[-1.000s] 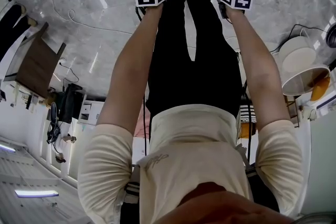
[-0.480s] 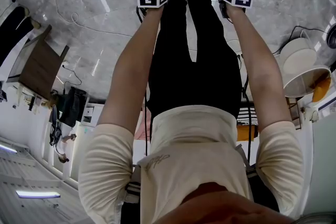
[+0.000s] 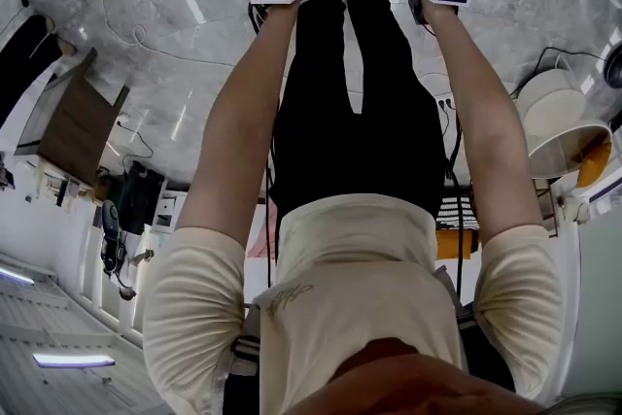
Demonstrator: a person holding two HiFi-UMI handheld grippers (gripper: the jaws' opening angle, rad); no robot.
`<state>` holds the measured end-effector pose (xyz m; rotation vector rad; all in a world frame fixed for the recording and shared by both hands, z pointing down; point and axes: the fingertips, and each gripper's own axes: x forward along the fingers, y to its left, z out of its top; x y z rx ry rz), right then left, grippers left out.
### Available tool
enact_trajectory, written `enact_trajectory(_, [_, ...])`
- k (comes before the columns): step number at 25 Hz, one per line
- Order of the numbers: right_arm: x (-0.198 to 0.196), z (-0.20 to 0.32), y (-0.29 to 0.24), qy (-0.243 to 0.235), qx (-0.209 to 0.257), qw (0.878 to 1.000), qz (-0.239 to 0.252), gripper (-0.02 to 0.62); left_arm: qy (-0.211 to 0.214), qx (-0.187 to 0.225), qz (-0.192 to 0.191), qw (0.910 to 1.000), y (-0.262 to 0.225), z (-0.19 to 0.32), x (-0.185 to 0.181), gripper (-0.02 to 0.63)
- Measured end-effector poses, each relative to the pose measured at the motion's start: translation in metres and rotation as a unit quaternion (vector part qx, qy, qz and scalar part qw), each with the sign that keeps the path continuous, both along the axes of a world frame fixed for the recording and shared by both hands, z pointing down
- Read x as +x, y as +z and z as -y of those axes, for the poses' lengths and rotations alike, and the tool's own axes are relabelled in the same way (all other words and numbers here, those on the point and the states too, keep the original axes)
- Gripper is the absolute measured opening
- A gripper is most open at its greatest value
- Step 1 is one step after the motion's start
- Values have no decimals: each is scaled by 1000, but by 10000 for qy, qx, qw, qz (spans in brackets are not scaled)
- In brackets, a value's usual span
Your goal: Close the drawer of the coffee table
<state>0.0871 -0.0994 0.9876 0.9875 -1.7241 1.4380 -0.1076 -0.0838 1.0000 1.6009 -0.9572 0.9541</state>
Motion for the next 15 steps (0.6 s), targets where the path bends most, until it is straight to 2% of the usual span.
enact_trajectory(7, [-3,26,-1,-85,62,9999,-50,-6,176,65,17,9998,-2,24,-1,5])
enact_trajectory(15, [-2,42,2,-222,98,9997,8,-6,73,110,98,9999,3,42,1,5])
